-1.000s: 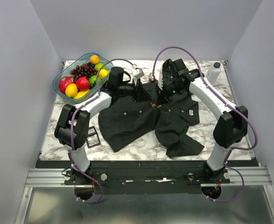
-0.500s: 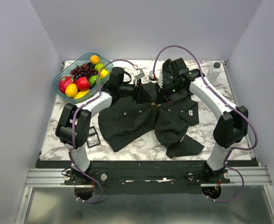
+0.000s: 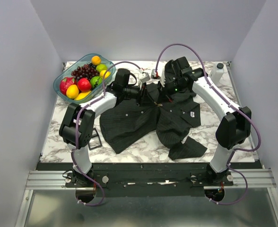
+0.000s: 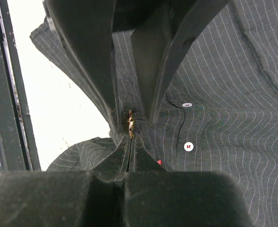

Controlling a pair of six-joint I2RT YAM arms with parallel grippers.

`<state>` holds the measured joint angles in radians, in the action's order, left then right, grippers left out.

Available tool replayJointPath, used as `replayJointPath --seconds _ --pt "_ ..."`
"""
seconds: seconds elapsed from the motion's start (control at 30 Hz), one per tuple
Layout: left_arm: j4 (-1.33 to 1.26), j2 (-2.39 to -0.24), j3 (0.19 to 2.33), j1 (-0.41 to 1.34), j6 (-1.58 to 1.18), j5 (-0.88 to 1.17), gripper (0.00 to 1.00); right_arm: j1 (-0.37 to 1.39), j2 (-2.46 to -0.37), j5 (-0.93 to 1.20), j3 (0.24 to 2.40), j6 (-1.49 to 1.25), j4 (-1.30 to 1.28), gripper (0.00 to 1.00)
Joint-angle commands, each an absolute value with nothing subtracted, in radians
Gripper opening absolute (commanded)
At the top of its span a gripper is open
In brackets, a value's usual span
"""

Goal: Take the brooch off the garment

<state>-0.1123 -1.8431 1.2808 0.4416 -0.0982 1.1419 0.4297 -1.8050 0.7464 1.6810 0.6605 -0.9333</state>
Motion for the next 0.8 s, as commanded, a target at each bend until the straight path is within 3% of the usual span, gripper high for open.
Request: replayJointPath --seconds 0.0,0.2,0.77 --pt "-0.077 -1.859 1.312 0.449 -0.058 1.17 0.39 0.425 -1.825 0.795 1.724 0.638 -0.916 0.0" --pt "-0.064 -1.868 1.322 0.451 -0.057 1.175 0.33 0.426 -1.822 0.788 1.714 0.64 -0.917 0.01" --pt "-0.071 -1.862 1.336 0.451 -0.08 1.167 0.38 0.426 -1.819 0.77 1.698 0.646 -0.92 0.0"
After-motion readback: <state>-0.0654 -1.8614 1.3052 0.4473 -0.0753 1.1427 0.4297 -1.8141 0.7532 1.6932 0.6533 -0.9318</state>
